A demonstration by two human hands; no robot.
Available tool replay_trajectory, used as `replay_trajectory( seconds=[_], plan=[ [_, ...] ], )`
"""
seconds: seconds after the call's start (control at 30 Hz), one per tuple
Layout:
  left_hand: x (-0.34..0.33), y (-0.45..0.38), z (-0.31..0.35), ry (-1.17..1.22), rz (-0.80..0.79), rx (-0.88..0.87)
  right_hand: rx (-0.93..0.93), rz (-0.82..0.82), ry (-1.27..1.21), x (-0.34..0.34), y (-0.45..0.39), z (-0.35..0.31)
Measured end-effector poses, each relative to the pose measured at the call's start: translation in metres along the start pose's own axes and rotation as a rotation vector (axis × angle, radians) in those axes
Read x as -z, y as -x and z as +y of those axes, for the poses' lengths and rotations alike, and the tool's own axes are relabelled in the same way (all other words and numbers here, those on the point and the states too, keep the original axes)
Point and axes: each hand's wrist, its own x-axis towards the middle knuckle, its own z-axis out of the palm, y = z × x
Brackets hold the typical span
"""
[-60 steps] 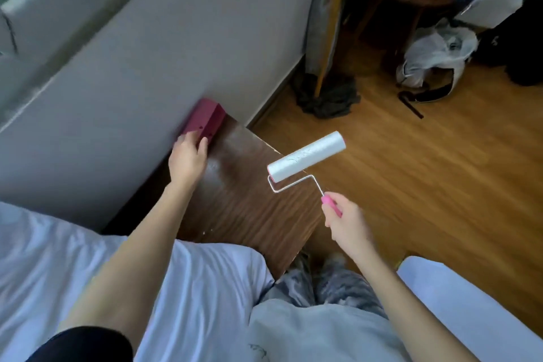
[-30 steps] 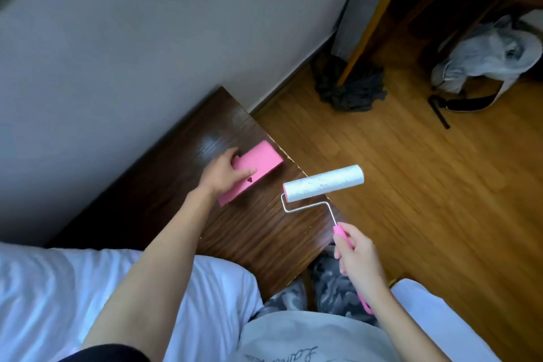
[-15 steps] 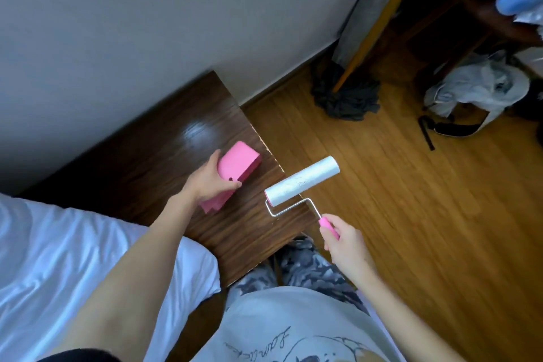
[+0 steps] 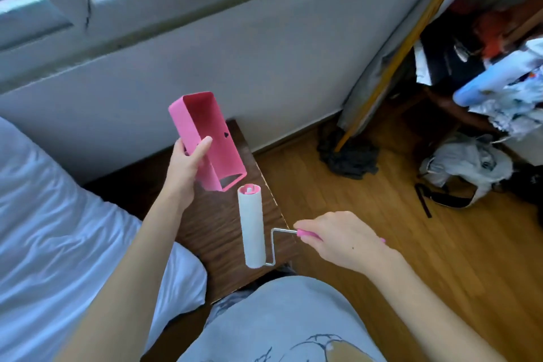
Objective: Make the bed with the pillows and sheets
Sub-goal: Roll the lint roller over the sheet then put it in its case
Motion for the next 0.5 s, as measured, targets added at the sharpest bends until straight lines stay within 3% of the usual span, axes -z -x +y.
replay_trajectory(
  seconds=[0.17, 0.5],
  plan=[
    [-0.013, 0.039, 0.031, 0.042, 0.036, -0.118, 0.104, 0.006, 0.142, 0.024, 0.003, -0.014],
    [-0.021, 0.103, 0.029, -0.041, 0.019, -0.201, 0.12, 0.138, 0.146, 0.037, 0.014, -0.022]
  ],
)
